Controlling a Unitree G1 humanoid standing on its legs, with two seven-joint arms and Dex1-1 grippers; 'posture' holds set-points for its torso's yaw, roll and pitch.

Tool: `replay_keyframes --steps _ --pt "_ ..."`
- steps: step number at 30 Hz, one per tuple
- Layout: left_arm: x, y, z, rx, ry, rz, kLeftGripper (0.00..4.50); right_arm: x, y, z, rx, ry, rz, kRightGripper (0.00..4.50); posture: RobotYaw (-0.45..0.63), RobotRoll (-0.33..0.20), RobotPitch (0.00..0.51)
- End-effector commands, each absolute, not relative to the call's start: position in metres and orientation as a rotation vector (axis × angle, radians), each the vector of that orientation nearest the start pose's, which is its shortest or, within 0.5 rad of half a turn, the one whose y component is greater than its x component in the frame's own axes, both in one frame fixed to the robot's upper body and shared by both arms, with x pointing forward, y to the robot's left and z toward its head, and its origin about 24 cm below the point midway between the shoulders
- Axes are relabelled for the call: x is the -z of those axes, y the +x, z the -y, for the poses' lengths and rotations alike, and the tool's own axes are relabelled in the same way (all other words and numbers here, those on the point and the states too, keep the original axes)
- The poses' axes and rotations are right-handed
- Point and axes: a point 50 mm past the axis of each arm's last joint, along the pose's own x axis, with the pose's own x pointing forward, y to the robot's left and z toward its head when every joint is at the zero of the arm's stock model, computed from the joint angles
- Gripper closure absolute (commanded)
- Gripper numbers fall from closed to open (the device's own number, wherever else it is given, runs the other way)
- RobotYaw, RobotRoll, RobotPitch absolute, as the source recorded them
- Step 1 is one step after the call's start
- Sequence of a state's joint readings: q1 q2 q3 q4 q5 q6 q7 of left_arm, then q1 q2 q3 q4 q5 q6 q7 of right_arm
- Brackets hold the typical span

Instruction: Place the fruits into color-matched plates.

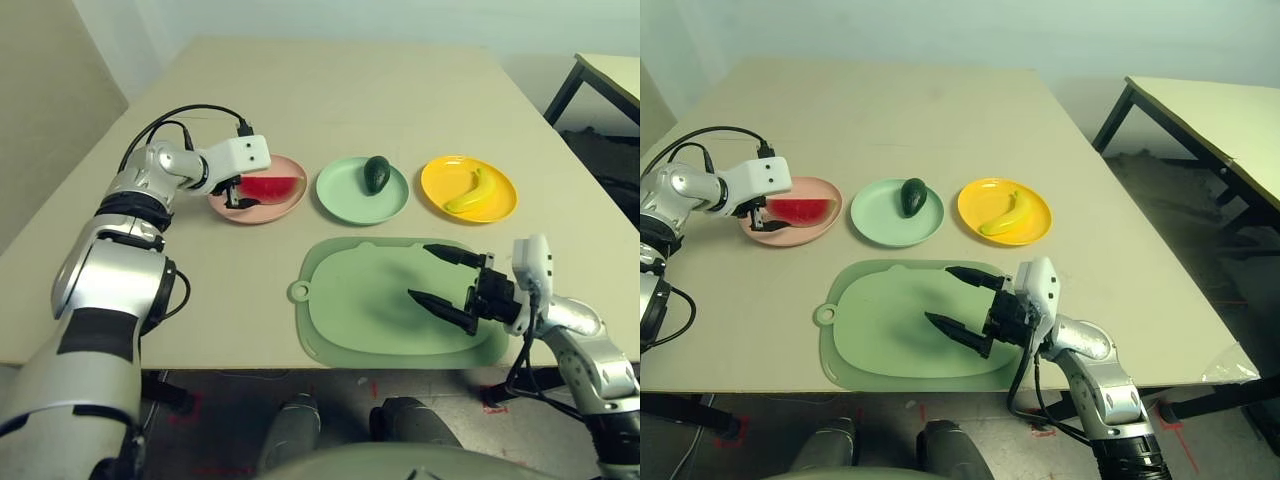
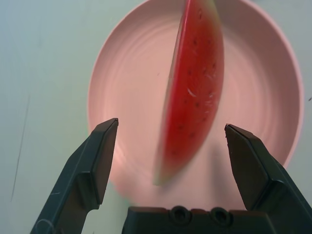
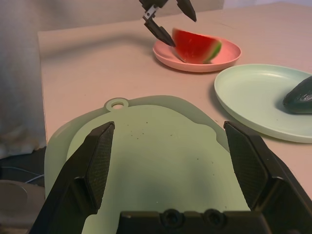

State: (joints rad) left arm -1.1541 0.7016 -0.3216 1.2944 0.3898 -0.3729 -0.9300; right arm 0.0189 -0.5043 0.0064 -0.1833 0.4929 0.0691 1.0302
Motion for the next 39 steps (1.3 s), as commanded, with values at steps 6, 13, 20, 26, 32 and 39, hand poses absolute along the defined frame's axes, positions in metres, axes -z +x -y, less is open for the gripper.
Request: replay_keyframes --steps 6,13,20,26,32,39 --pt "-0.179 0.36 -0.299 0.709 0.907 -0.323 0.07 -0.094 0.224 0.209 -0.905 -0.078 0.092 0.0 -0.02 0.0 0.029" --pt "-0.199 0.315 -0.323 0.562 0.676 -0.125 0.07 -0.098 0.233 0.276 -0.539 -0.12 0.139 0.0 0.02 0.0 0.04" --pt "-0.171 0.268 -0.315 0.343 0.348 0.008 0.07 -0.067 0.228 0.335 -0.287 -0.121 0.033 0.0 0.06 0.0 0.047" --pt "-0.125 0.253 -0.287 0.184 0.082 0.029 0.07 -0.05 0.234 0.349 -0.183 -0.139 0.017 0.0 0.06 0.0 0.049" --pt "-0.085 0.242 -0.303 0.031 0.002 -0.057 0.07 -0.04 0.243 0.349 -0.085 -0.131 0.035 0.0 0.06 0.0 0.049" --pt "-0.07 0.232 -0.324 0.004 0.046 -0.105 0.07 -0.036 0.249 0.35 -0.024 -0.108 0.037 0.0 0.09 0.0 0.04"
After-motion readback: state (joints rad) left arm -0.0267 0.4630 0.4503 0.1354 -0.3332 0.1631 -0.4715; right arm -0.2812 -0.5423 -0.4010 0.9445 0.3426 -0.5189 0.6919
